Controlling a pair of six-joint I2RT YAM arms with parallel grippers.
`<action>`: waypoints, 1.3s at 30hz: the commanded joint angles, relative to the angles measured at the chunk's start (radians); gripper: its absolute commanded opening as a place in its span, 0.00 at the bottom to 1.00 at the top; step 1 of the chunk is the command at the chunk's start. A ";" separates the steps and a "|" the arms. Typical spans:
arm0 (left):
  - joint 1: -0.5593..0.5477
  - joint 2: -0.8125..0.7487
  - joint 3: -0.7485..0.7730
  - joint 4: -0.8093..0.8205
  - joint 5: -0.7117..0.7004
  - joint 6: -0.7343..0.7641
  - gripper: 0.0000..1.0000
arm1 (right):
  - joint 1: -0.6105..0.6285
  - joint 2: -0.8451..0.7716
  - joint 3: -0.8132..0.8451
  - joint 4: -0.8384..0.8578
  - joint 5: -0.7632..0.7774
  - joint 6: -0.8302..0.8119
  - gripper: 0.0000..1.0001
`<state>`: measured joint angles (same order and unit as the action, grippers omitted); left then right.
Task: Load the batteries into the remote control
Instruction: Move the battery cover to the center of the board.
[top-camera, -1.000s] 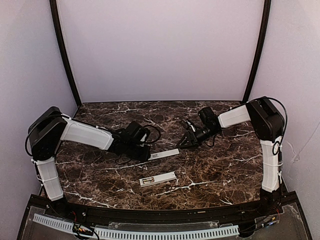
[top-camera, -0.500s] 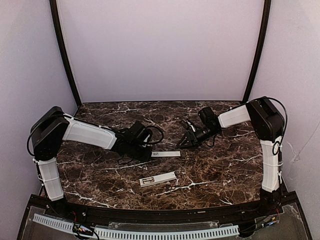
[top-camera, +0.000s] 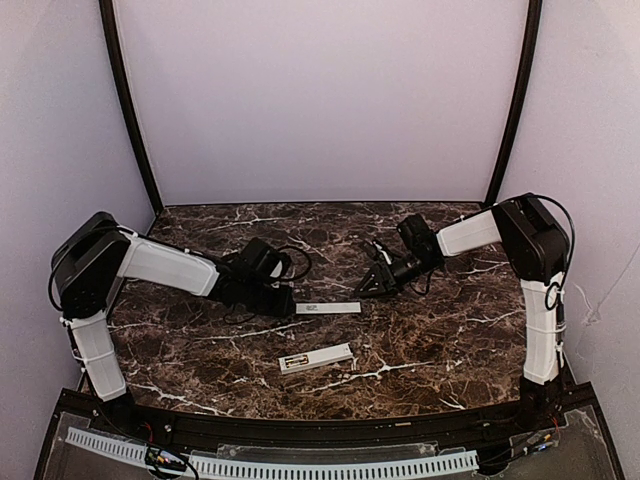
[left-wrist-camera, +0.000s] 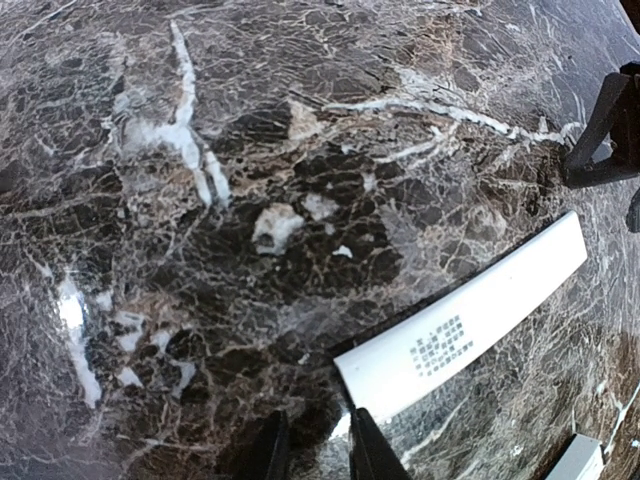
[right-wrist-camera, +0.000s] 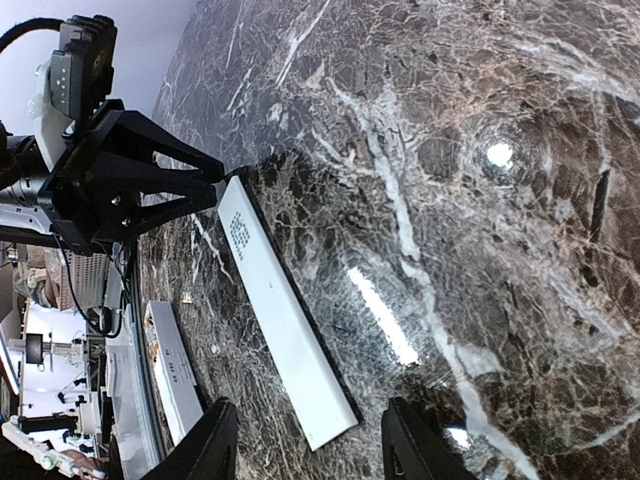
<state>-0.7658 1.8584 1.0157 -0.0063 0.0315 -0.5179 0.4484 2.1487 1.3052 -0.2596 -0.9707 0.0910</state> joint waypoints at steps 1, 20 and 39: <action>0.004 0.026 0.021 -0.105 0.008 0.012 0.21 | -0.009 -0.006 -0.032 -0.023 0.032 -0.005 0.49; -0.020 0.114 0.131 -0.232 -0.077 0.056 0.17 | -0.031 -0.069 -0.100 -0.007 0.062 0.002 0.54; -0.038 0.153 0.133 -0.334 -0.123 0.066 0.08 | -0.031 -0.078 -0.122 0.003 0.039 0.012 0.52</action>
<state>-0.7971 1.9656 1.2037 -0.1654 -0.0868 -0.4637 0.4225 2.0834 1.2098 -0.2382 -0.9577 0.0917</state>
